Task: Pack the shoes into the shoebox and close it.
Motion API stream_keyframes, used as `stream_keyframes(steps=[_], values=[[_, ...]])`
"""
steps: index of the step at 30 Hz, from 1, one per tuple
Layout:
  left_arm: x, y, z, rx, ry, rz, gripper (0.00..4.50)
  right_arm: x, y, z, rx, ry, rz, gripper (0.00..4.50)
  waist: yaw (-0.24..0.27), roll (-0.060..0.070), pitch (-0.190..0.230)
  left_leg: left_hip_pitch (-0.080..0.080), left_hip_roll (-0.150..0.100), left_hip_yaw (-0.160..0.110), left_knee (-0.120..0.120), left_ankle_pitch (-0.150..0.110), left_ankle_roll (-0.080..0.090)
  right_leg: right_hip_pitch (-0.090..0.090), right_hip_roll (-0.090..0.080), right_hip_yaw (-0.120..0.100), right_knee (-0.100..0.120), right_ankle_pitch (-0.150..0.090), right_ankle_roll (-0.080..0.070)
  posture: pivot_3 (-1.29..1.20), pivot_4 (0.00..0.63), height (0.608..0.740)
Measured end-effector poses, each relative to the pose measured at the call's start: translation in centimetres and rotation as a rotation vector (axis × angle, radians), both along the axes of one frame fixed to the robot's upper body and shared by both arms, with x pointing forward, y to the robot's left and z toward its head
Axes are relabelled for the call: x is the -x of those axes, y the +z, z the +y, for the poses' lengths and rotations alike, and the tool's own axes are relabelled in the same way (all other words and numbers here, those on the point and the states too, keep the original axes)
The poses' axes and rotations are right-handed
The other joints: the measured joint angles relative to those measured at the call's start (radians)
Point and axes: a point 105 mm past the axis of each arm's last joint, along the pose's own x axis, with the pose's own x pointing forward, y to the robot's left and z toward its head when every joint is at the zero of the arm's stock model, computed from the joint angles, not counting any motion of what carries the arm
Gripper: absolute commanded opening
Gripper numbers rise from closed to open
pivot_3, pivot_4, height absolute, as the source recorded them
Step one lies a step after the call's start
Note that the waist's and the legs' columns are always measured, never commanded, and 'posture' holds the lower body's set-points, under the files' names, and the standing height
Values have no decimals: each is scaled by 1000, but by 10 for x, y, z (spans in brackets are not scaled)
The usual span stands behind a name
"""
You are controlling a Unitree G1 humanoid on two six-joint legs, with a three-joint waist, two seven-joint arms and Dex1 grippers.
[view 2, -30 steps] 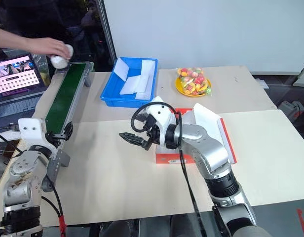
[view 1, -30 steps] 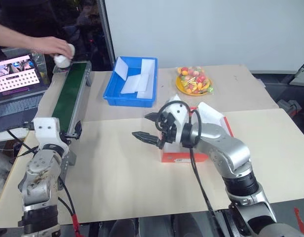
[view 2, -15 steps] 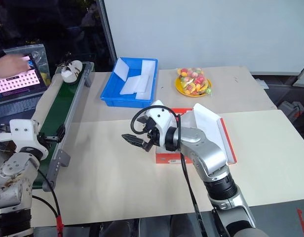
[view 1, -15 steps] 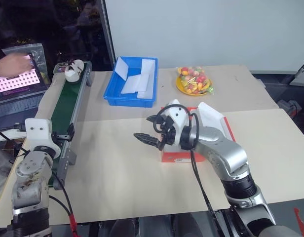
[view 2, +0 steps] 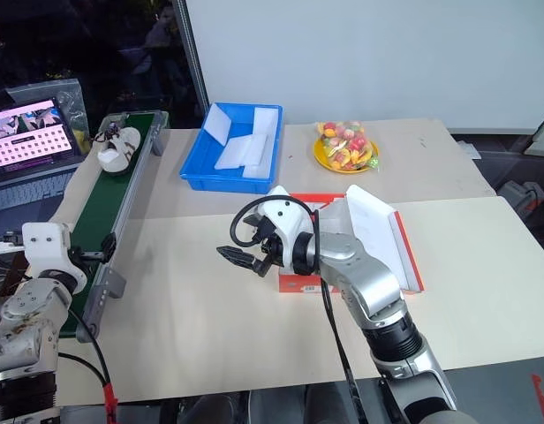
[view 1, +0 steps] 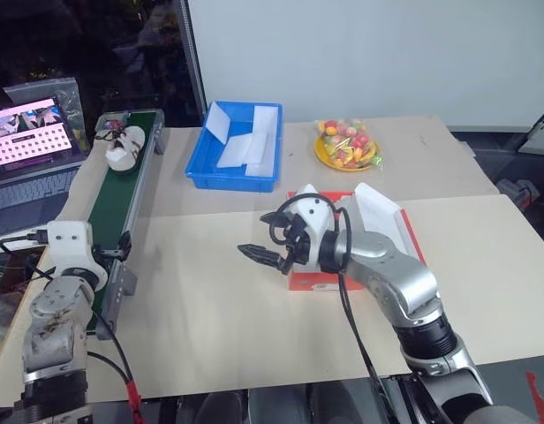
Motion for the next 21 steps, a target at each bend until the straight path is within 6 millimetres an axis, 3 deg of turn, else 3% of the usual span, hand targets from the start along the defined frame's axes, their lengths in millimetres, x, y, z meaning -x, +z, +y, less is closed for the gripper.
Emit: stream_keyframes(steps=[4, 21], values=[[9, -20, 11, 13, 42, 44, 4462, -1, -2, -2, -2, -14, 5, 4500, 1, 0, 0, 0, 0, 0, 0, 0, 0, 0, 0, 0, 0, 0, 0, 0, 150, 740], [6, -19, 18, 19, 93, -7, 4462, -2, -2, -3, -4, -24, 6, 4500, 4, 0, 0, 1, 0, 0, 0, 0, -1, 0, 0, 0, 0, 0, 0, 0, 150, 740]])
